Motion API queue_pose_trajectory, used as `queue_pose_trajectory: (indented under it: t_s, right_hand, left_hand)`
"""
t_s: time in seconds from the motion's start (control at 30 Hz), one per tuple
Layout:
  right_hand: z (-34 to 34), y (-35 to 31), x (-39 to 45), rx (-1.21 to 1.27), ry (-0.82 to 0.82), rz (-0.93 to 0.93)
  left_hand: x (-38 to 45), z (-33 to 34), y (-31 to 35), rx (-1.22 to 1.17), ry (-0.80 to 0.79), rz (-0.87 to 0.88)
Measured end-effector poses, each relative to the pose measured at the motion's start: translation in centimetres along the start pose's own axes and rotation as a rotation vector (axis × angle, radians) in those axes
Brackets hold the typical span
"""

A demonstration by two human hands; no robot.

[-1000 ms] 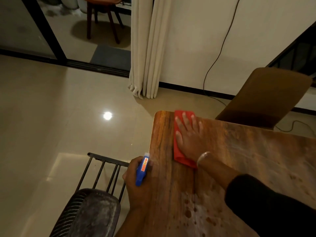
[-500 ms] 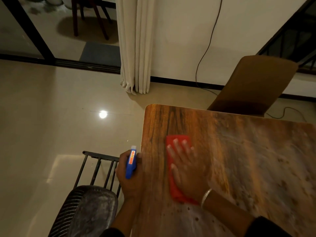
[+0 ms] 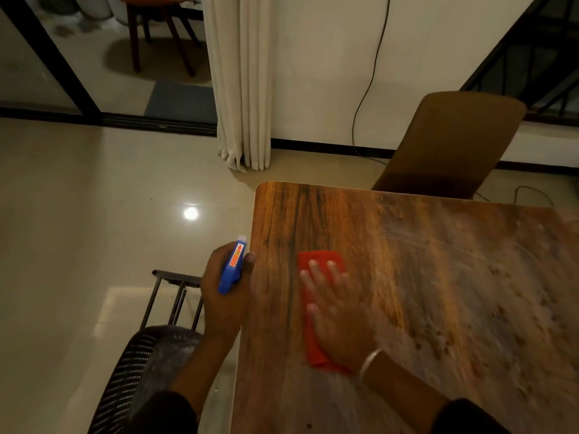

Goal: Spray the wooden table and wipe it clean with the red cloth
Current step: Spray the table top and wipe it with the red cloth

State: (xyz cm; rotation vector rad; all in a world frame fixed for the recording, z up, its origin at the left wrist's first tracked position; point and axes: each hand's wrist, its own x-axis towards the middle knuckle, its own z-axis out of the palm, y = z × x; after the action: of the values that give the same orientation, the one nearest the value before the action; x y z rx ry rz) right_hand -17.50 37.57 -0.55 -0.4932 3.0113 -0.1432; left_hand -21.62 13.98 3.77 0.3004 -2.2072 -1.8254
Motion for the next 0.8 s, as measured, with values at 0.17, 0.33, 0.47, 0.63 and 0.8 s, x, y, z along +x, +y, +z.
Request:
queue_pose_trajectory:
  t_s: [0.17, 0.33, 0.47, 0.63, 0.8]
  right_hand:
    - [-2.4, 6.7, 4.1, 0.015, -0.031, 0.409]
    - [-1.6, 0.8, 7.2, 0.043, 0.01, 0.306]
    - [-1.1, 0.0, -0.3, 0.084, 0.041, 0.109]
    - [-2.1, 9.3, -5.2, -0.011, -0.025, 0.291]
    - [-3.6, 13.4, 2.9, 0.043, -0.029, 0.537]
  left_hand:
    - [2.1, 0.1, 6.0, 0.015, -0.099, 0.252]
    - [2.8, 1.5, 11.2, 0.108, -0.041, 0.338]
    - [2.2, 3.1, 13.3, 0.013, -0.045, 0.292]
    - [0.7, 6.6, 15.1, -0.049, -0.023, 0.196]
    - [-0.1, 10.7, 14.8, -0.081, -0.074, 0.045]
